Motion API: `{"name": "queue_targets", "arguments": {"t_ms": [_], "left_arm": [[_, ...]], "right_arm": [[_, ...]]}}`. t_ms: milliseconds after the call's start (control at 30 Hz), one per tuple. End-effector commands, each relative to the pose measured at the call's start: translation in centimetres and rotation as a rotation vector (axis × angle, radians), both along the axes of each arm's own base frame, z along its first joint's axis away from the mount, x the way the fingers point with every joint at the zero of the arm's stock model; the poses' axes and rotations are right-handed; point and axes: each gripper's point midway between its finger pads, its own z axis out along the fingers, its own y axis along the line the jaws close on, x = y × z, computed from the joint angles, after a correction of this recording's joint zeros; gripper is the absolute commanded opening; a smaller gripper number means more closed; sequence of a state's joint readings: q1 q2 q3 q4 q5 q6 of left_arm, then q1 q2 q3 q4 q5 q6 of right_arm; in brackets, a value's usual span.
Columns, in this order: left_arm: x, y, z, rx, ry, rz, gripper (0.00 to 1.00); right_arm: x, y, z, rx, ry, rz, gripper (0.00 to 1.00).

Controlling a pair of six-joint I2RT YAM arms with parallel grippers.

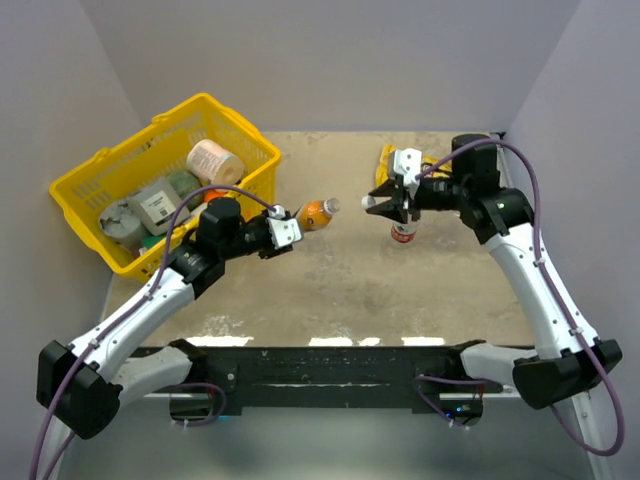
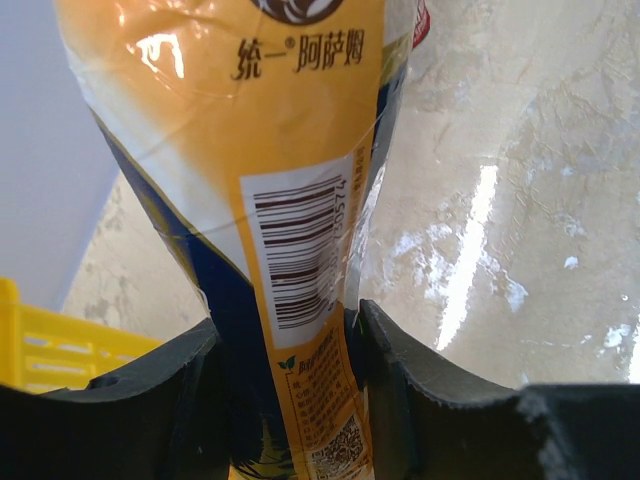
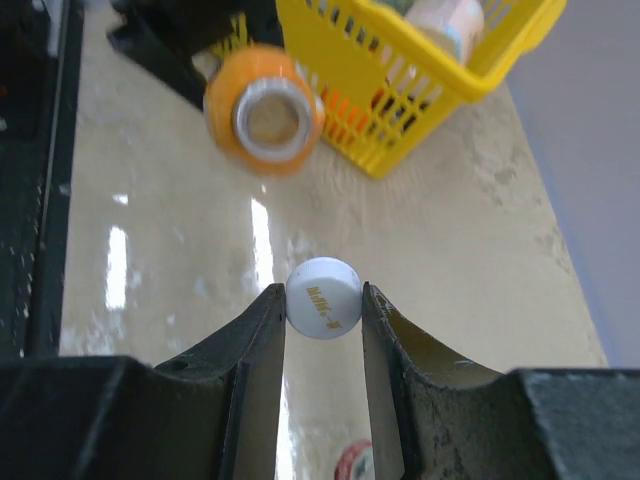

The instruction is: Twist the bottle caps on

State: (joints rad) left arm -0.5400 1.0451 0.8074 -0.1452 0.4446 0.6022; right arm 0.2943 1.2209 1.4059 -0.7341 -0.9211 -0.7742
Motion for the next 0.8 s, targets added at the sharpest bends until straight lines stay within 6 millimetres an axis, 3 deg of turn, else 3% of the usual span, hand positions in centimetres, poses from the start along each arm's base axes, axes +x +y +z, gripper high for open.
{"name": "queue_targets", "arguments": {"t_ms": [0,300,533,767], "left_arm": [[0.6,-0.6,3.2,0.005,-0.113,-0.031,0.00],[1.0,-0.5,3.3,0.009,-0.118,-0.008,0.00],[1.2,-0.5,3.3,0.007,-0.118,0.001,0.00],[1.1,-0.5,2.8,0.005,-0.100,0.002,0.00]], "right_arm": [[-0.7,4.7,7.4,0.234,-0.013,0.066,0.31],[-3.0,8.0,8.1,0.212,-0.118,0.208,0.32],[-3.4,7.6,6.0,0.132,-0.113,0.215,0.32],[-2.5,6.8,4.8,0.057,-0.139,0.171,0.32]]}}
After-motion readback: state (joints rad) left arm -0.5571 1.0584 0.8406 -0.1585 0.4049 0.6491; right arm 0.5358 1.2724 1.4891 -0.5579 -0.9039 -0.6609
